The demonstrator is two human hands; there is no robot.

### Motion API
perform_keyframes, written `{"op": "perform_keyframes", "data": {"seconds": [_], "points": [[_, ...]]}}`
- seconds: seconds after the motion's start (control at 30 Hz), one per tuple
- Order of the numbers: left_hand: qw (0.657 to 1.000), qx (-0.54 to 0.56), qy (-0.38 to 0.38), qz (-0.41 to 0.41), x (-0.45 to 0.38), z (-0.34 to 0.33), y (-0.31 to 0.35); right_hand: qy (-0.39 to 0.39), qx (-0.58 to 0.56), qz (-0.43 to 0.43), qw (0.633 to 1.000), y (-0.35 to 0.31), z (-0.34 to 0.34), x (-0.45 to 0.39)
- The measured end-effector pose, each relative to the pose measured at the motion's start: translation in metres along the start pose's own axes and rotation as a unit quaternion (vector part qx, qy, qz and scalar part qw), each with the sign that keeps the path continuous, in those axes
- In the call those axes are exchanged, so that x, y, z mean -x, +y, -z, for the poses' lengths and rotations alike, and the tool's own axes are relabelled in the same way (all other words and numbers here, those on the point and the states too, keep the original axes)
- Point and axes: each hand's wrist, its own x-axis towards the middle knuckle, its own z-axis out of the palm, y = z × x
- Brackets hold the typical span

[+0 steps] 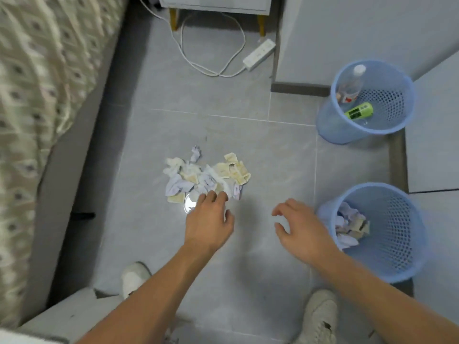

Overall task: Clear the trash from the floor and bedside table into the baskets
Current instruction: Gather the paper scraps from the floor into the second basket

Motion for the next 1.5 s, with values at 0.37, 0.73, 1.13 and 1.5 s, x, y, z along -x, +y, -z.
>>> {"op": "perform_keyframes", "data": {"seconds": [0.37,0.73,1.13,1.5], "points": [[0.995,-0.032,-0.034,0.086,-0.083,-0.104,-0.218,-0.028,0.103,-0.003,0.994,0.010,-0.156,-0.176],[0.995,-0.094,-0.042,0.018,-0.162,-0.159,-0.219,-0.022,0.143,0.000,0.990,0.028,-0.198,-0.246],[0.995,0.072,0.065,-0.019,-0.136,-0.136,-0.194,0.084,-0.015,0.014,0.996,0.028,-0.186,-0.200],[0.981,0.137,0.116,-0.068,-0.084,-0.026,-0.080,0.205,-0.117,-0.035,0.971,0.007,-0.063,-0.116]]}}
